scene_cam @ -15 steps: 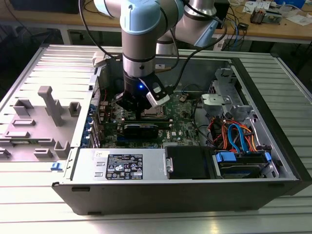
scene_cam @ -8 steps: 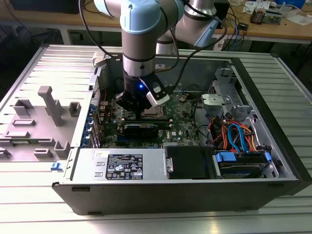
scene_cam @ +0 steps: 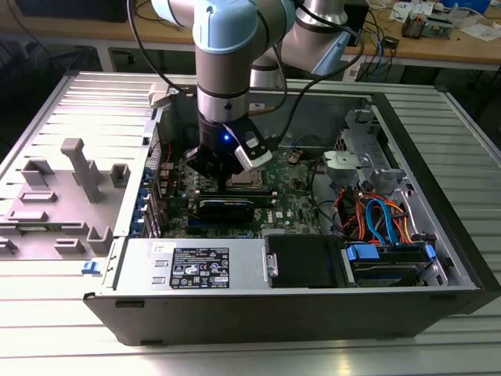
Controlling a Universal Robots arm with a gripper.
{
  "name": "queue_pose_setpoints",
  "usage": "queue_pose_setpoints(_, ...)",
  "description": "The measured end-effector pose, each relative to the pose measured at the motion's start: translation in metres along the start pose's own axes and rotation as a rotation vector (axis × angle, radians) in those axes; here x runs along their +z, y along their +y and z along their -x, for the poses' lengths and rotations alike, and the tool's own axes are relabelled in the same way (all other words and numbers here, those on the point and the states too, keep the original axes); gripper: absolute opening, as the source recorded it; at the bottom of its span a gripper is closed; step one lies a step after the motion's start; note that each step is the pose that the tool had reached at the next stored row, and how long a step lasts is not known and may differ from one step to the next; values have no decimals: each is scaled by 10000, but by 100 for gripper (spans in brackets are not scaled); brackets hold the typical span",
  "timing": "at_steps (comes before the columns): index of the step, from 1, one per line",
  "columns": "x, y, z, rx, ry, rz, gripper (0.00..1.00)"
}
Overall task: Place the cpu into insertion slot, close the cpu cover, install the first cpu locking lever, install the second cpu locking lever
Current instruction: 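Install the second cpu locking lever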
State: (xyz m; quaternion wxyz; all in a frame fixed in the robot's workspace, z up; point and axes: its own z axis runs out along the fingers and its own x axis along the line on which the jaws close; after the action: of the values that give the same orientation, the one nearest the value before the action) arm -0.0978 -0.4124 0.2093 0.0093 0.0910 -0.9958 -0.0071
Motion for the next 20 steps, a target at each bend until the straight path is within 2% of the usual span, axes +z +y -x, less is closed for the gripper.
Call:
queue_pose_setpoints(5,11,15,3,-11,-1,10,12)
queue_pose_setpoints(11,32,21,2,-53,-18,104,12)
queue_pose_setpoints(15,27,26,4,-69,-20,109,12)
queue_pose_setpoints(18,-37,30,3,-69,-19,107,12)
queue_pose_setpoints(20,-137,36,2,-69,-20,110,12)
